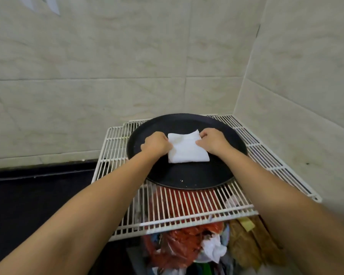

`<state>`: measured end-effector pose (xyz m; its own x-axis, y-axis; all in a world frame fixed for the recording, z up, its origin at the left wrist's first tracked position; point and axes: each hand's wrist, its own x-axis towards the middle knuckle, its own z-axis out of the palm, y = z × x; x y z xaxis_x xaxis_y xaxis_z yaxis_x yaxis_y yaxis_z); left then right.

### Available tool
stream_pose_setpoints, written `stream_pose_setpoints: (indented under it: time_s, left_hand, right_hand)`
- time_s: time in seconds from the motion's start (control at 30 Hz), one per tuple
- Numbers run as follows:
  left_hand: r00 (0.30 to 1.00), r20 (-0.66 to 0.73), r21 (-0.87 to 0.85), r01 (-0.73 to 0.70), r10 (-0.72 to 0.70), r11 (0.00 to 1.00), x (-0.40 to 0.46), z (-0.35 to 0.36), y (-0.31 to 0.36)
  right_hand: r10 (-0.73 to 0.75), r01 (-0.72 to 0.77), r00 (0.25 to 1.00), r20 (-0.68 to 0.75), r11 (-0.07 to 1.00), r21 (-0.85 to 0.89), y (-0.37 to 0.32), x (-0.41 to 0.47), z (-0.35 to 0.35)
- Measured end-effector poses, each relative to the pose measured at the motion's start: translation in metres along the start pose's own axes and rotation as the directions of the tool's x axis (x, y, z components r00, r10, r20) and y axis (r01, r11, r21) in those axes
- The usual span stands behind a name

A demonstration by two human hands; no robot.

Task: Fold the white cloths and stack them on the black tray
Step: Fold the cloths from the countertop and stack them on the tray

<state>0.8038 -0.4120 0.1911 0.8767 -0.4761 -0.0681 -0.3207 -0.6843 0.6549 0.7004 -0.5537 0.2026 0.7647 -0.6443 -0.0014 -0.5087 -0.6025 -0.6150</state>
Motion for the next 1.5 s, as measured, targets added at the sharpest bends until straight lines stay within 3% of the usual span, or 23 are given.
stream_pose_setpoints:
  time_s: [0.13, 0.3, 0.4, 0.5, 0.7, 0.83, 1.13, 1.37, 1.5]
  left_hand:
    - [0.997, -0.071, 0.148, 0.025, -0.015, 0.989, 0.002, 0.012, -0.006]
    - [0.988, -0.145, 0.068, -0.042, 0.051, 0.997, -0.016, -0.015, -0.027]
    - [0.967, -0.233, 0.062, -0.094, 0.106, 0.994, -0.040, -0.055, -0.059]
    - [0.947, -0.307, 0.101, -0.065, 0.093, 0.993, -0.078, -0.112, -0.113]
    - [0.877, -0.480, 0.223, 0.158, -0.033, 0.962, -0.201, -0.223, -0.279]
    - [0.836, -0.521, 0.266, 0.351, -0.173, 0.898, -0.295, -0.272, -0.389]
    - [0.635, -0.560, 0.108, 0.693, -0.532, 0.713, -0.444, -0.326, -0.579]
    - [0.540, -0.534, 0.002, 0.770, -0.650, 0.638, -0.472, -0.386, -0.703]
    - [0.535, -0.500, -0.008, 0.784, -0.681, 0.621, -0.452, -0.441, -0.773]
  right_hand:
    - [0.024, -0.019, 0.999, 0.032, 0.988, -0.152, 0.003, 0.003, 0.006]
    - [0.001, -0.004, 1.000, -0.018, 0.986, -0.165, -0.015, -0.008, 0.004]
    - [-0.092, 0.089, 0.996, -0.014, 0.981, -0.173, -0.053, -0.026, 0.016]
    - [-0.271, 0.274, 0.962, 0.043, 0.946, -0.172, -0.114, -0.056, 0.050]
    - [-0.573, 0.598, 0.790, 0.217, 0.799, -0.067, -0.256, -0.173, 0.192]
    - [-0.662, 0.723, 0.655, 0.363, 0.689, -0.048, -0.317, -0.266, 0.292]
    - [-0.647, 0.879, 0.334, 0.685, 0.476, 0.021, -0.419, -0.409, 0.476]
    - [-0.623, 0.910, 0.208, 0.754, 0.406, 0.085, -0.524, -0.444, 0.595]
    - [-0.597, 0.925, 0.160, 0.786, 0.369, 0.092, -0.595, -0.441, 0.659]
